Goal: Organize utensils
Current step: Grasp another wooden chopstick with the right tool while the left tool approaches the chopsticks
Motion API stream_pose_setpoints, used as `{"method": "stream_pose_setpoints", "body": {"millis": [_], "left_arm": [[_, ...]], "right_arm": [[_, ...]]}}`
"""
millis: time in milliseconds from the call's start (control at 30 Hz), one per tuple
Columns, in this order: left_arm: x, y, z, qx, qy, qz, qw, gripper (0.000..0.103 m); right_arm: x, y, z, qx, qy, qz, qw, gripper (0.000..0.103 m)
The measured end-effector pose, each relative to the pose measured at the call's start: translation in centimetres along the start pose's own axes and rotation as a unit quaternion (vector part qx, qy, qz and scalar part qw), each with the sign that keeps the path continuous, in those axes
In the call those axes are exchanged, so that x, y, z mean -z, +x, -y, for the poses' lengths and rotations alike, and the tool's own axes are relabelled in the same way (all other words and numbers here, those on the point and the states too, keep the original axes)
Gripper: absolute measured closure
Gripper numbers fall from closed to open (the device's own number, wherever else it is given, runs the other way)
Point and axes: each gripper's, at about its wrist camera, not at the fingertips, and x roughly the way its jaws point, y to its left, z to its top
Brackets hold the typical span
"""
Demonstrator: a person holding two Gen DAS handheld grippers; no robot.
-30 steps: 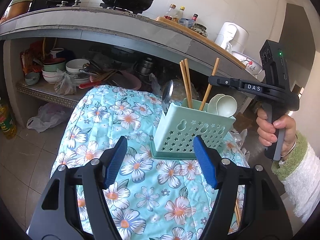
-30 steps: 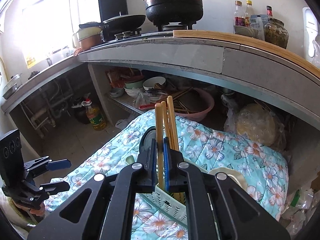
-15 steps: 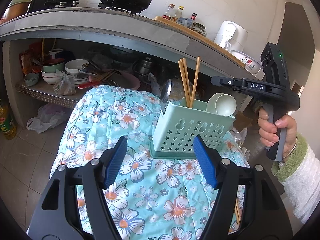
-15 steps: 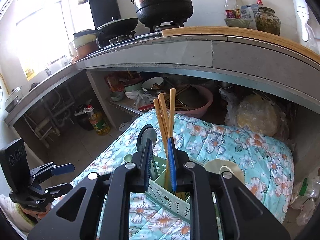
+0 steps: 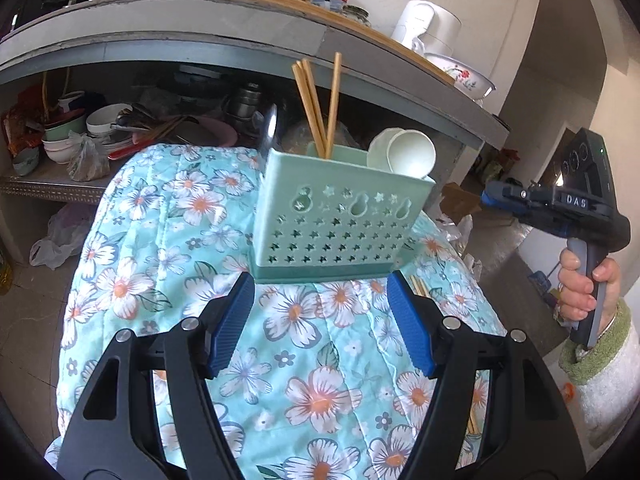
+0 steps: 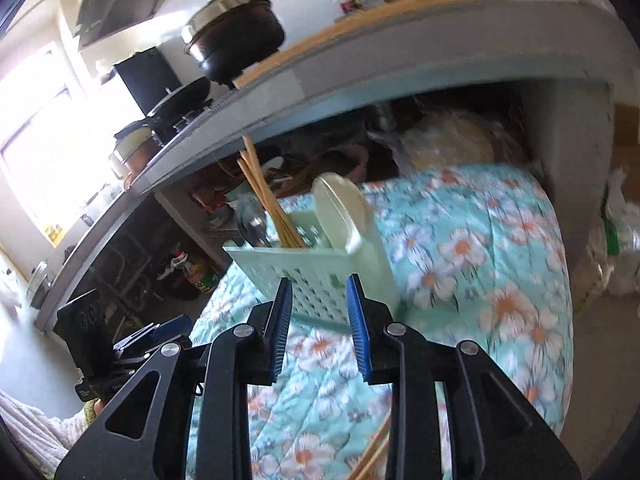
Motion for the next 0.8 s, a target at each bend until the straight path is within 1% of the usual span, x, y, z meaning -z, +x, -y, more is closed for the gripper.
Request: {"method": "stream_pose_setpoints", "body": {"millis": [67,133,233,333,433,533,600,700,800], "left_arm": [[0.6,1.2,0.8,0.017,0.001,-0.021,0.9996,0.038],[1.3,2.2,1.4,0.025,0.001,-0.039,0.9989,0.038],[2.4,3.6,2.5,0.040,0.001,-0.066,0.9970,0.038],[3.3,4.6,3.5,0.052,0.002,-0.088,0.9948,0.038],[3.9,5.3,4.2,0.061,-0.002,-0.105,0.9926,0.038],[4.2,5.8,4.7,0.068,-0.005,-0.112,0.9914,0.040],[4.3,6.2,5.1,0.072,-0.006,-0.115,0.9908,0.045],[4.1,6.7,5.4,0.081,-0.012,-0.119,0.9894,0.050],[3.9,7.4,6.0,0.085,-0.011,-0.125,0.9884,0.055]], "right_arm": [[2.9,0.4,2.4,0.005,0.047,-0.029,0.998,0.075],[6.0,1.3,4.6,0.011,0.101,-0.059,0.993,0.075],[9.9,3.0,7.3,0.000,0.180,-0.097,0.979,0.075],[12.6,4.1,8.7,-0.014,0.227,-0.113,0.967,0.077],[13.7,4.7,9.3,-0.037,0.249,-0.117,0.961,0.083],[13.9,5.2,9.3,-0.048,0.253,-0.118,0.959,0.087],[13.9,5.3,9.1,-0.048,0.251,-0.119,0.959,0.090],[14.3,5.3,9.4,-0.053,0.258,-0.118,0.957,0.095],[14.5,5.3,9.6,-0.059,0.260,-0.115,0.957,0.096]]}}
